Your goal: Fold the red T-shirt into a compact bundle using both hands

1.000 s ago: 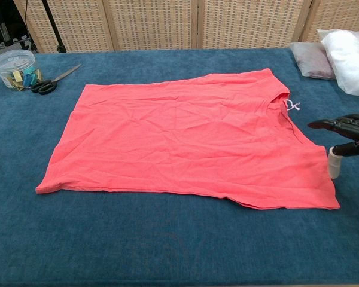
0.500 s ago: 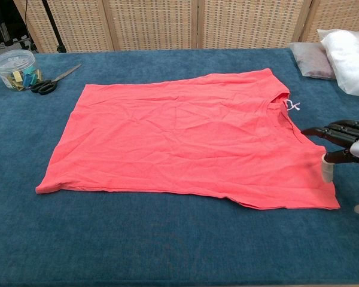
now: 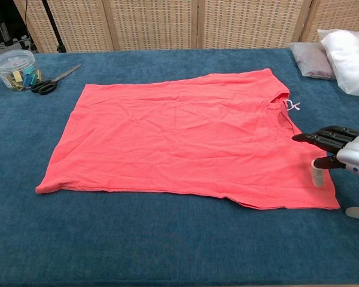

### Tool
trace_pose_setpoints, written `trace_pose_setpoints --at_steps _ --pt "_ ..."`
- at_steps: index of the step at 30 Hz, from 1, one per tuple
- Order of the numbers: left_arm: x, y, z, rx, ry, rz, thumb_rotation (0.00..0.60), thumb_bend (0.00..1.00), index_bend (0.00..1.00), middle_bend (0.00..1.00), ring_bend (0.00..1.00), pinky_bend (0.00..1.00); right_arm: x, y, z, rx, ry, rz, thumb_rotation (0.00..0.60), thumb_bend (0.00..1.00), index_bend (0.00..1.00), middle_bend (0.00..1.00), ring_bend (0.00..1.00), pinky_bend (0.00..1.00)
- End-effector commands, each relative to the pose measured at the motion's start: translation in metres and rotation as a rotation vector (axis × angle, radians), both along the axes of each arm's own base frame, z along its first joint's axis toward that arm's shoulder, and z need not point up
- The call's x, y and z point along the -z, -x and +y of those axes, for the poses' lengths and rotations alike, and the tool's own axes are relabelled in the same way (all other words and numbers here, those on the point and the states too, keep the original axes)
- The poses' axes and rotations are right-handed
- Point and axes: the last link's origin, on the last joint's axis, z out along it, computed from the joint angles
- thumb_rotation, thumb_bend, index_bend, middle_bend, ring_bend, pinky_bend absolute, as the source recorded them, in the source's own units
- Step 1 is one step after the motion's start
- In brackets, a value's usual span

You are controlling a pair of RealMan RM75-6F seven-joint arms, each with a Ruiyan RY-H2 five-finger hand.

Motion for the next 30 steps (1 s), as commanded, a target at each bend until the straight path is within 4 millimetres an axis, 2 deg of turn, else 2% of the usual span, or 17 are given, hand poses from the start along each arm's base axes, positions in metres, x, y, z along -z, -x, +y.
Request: trace_pose_setpoints --at_steps 1,9,19,30 --pt "0.0005 0.0000 0.0004 -0.002 0.000 0.000 0.600 0.00 0.00 0.00 0.00 0.00 0.0025 -0.0016 -0.0019 0.001 -0.001 -0.005 0.600 0.19 0.44 0.00 0.00 0.00" --pt "0.0024 0.0002 0.0012 -0.006 0.005 0.005 0.600 0.00 0.00 0.00 0.00 0.00 0.0090 -0.0041 -0.0042 -0.005 -0.008 -0.015 0.600 0.25 0.44 0.00 0.00 0.00" --pt "0.0029 0.0005 0.0017 -0.010 0.004 0.007 0.600 0.00 0.00 0.00 0.00 0.00 0.0095 -0.0071 -0.0058 -0.016 -0.010 -0.046 0.600 0.53 0.45 0.00 0.00 0.00" --pt "0.0023 0.0003 0.0011 -0.009 0.004 0.005 0.600 0.00 0.00 0.00 0.00 0.00 0.0098 -0.0059 -0.0056 -0.017 -0.018 -0.056 0.600 0.54 0.45 0.00 0.00 0.00"
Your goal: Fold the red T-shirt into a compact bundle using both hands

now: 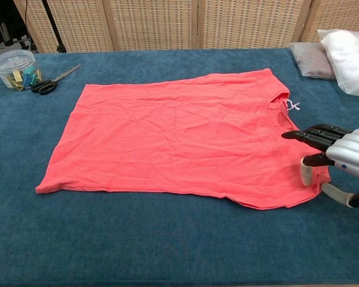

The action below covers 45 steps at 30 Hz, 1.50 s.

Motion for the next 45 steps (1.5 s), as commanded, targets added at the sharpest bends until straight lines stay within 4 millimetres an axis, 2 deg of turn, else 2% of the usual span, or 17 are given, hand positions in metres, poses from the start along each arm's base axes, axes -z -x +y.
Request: trace_pose_setpoints --at_steps 1,7,11,23,26,28,33,36,45 --pt "0.000 0.000 0.000 0.000 0.000 -0.001 0.600 0.00 0.00 0.00 0.00 0.00 0.001 0.001 0.000 0.001 -0.002 0.010 0.600 0.54 0.46 0.00 0.00 0.00" --pt "0.000 0.000 0.000 0.001 0.001 -0.001 0.600 0.00 0.00 0.00 0.00 0.00 0.003 0.003 0.000 0.006 -0.006 0.024 0.600 0.52 0.53 0.00 0.00 0.00" --pt "0.000 0.000 0.000 0.001 0.002 -0.002 0.600 0.00 0.00 0.00 0.00 0.00 0.003 0.004 0.000 0.005 -0.003 0.025 0.600 0.47 0.59 0.00 0.00 0.00" --pt "0.007 0.001 -0.001 0.035 0.033 0.010 0.600 0.00 0.00 0.00 0.00 0.00 0.003 0.003 -0.001 0.001 0.017 -0.012 0.600 0.47 0.64 0.00 0.00 0.00" --pt "0.016 0.010 0.000 0.071 0.054 0.031 0.600 0.02 0.01 0.00 0.00 0.00 0.003 0.004 -0.002 0.002 0.019 -0.015 0.600 0.47 0.64 0.00 0.00 0.00" --pt "0.025 0.019 0.005 0.092 0.058 0.030 0.600 0.03 0.05 0.00 0.00 0.00 0.003 0.004 -0.001 0.001 0.019 -0.017 0.600 0.47 0.64 0.00 0.00 0.00" --pt "0.051 0.033 0.019 0.137 0.107 -0.075 0.600 0.09 0.22 0.00 0.00 0.00 0.002 0.003 -0.001 -0.002 0.020 -0.021 0.600 0.47 0.64 0.00 0.00 0.00" --pt "0.066 0.035 0.031 0.192 0.138 -0.096 0.600 0.12 0.28 0.00 0.00 0.00 0.002 0.003 -0.001 0.000 0.020 -0.022 0.600 0.49 0.64 0.00 0.00 0.00" --pt "0.116 0.024 0.053 0.248 0.287 -0.120 0.600 0.16 0.35 0.00 0.00 0.00 0.002 0.003 -0.001 -0.005 0.022 -0.022 0.600 0.50 0.64 0.00 0.00 0.00"
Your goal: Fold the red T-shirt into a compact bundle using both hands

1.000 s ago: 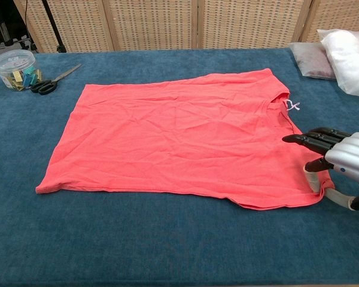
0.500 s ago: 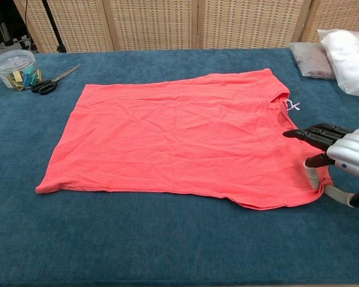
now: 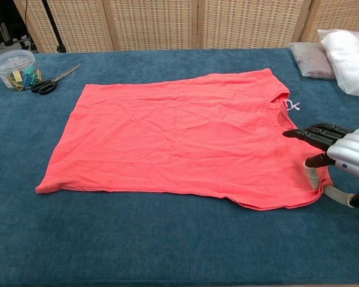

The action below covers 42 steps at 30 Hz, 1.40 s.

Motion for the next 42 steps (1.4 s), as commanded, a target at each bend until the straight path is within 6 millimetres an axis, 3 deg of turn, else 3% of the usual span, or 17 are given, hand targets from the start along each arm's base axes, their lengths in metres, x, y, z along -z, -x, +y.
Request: trace_pose_setpoints --at_steps 1,13,25,34,42 --pt "0.024 -0.009 0.009 0.019 0.046 -0.013 0.600 0.17 0.36 0.00 0.00 0.00 -0.001 0.000 0.000 0.001 0.001 -0.002 0.600 0.50 0.64 0.00 0.00 0.00" --pt "0.066 -0.031 0.018 0.028 0.104 -0.016 0.600 0.21 0.41 0.00 0.00 0.00 -0.002 0.000 -0.001 0.006 -0.005 -0.006 0.600 0.50 0.65 0.00 0.00 0.00" --pt "0.093 -0.031 0.019 -0.006 0.118 -0.002 0.600 0.21 0.43 0.00 0.00 0.00 -0.002 0.000 -0.001 0.012 -0.004 -0.006 0.600 0.52 0.65 0.00 0.00 0.00" --pt "0.101 -0.028 0.021 -0.013 0.091 -0.006 0.600 0.25 0.45 0.00 0.00 0.00 -0.002 0.000 -0.001 0.015 -0.004 -0.008 0.600 0.52 0.65 0.00 0.00 0.00" --pt "0.103 -0.027 0.022 -0.014 0.084 -0.015 0.600 0.36 0.55 0.00 0.00 0.00 -0.002 0.000 -0.002 0.018 -0.004 -0.007 0.600 0.52 0.65 0.00 0.00 0.00"
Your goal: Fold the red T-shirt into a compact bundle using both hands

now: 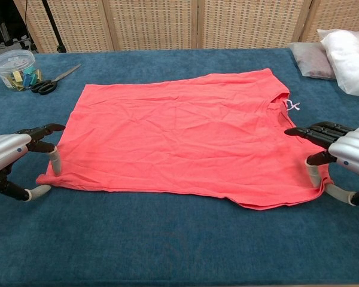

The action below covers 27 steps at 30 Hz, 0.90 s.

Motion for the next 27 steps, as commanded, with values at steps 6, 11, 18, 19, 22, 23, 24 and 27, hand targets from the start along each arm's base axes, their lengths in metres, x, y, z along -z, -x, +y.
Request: trace_pose_setpoints --at_steps 6,11,18,19,22,23,24,27 --pt "-0.001 0.001 0.000 -0.007 0.001 0.002 0.600 0.39 0.57 0.00 0.00 0.00 0.000 0.000 0.000 0.001 -0.001 -0.001 0.600 0.52 0.65 0.00 0.00 0.00" --pt "-0.001 0.002 0.000 -0.013 0.004 0.001 0.600 0.49 0.62 0.00 0.00 0.00 0.000 0.000 0.001 -0.001 -0.002 0.002 0.600 0.52 0.65 0.00 0.00 0.00" --pt "0.000 0.003 -0.001 -0.016 0.012 -0.001 0.600 0.54 0.68 0.00 0.00 0.00 0.001 0.000 0.002 -0.007 -0.006 0.003 0.600 0.52 0.65 0.00 0.00 0.00" --pt "0.000 0.003 -0.002 -0.018 0.015 -0.004 0.600 0.55 0.68 0.00 0.00 0.00 0.001 -0.001 0.002 -0.011 -0.007 0.001 0.600 0.52 0.65 0.00 0.00 0.00" --pt "0.000 0.001 -0.004 -0.015 0.025 -0.014 0.600 0.56 0.69 0.00 0.00 0.00 -0.001 -0.003 0.004 -0.025 -0.009 -0.010 0.600 0.52 0.66 0.00 0.00 0.00" --pt "-0.002 0.001 -0.005 -0.010 0.026 -0.015 0.600 0.56 0.70 0.00 0.00 0.00 -0.002 -0.005 0.005 -0.032 -0.010 -0.017 0.600 0.52 0.66 0.00 0.00 0.00" --pt "-0.003 0.000 -0.006 -0.002 0.025 -0.015 0.600 0.56 0.70 0.00 0.00 0.00 -0.003 -0.007 0.006 -0.041 -0.012 -0.026 0.600 0.52 0.66 0.00 0.00 0.00" --pt "-0.013 -0.005 -0.010 0.035 0.018 -0.023 0.600 0.56 0.70 0.00 0.00 0.00 -0.010 -0.015 0.015 -0.089 -0.024 -0.060 0.600 0.52 0.66 0.00 0.00 0.00"
